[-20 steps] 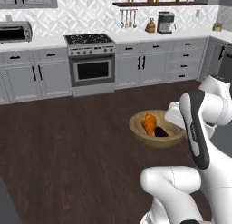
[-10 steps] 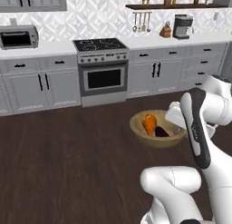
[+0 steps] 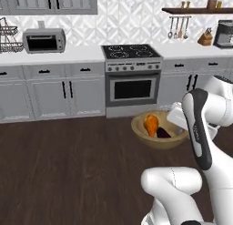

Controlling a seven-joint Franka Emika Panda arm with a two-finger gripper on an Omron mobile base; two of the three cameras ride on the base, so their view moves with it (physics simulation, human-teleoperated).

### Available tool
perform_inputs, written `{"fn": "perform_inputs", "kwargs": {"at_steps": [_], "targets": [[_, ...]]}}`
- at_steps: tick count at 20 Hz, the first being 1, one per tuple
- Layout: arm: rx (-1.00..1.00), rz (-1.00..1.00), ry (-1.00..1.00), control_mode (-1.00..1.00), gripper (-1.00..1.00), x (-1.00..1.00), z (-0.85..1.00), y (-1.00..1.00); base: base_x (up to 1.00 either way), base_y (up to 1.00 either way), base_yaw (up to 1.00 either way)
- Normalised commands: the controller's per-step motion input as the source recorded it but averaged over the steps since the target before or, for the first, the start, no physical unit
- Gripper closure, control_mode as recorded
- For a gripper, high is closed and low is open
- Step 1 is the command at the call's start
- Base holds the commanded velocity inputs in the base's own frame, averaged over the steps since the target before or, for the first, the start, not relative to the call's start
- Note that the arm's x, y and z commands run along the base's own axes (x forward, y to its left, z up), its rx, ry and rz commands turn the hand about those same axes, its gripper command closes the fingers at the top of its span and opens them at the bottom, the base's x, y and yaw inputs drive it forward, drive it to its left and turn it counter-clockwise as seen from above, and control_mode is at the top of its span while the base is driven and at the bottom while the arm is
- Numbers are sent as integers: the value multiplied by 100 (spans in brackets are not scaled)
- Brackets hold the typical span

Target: Pick the chicken drumstick and eggplant from their plates and place them in the bowl. Then put the bowl in the fridge.

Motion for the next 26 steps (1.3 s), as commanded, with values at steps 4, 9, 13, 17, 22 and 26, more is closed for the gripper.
{"fn": "perform_inputs", "kwargs": {"at_steps": [4,9,13,17,22,26], "targets": [[0,0,0,100,100,0,0,0,100,3,35],[0,0,0,100,100,0,0,0,100,0,44],[0,0,0,100,100,0,0,0,100,0,52],[0,0,0,100,100,0,0,0,100,0,53],[0,0,0,100,100,0,0,0,100,0,47],[0,0,0,100,100,0,0,0,100,0,46]]}}
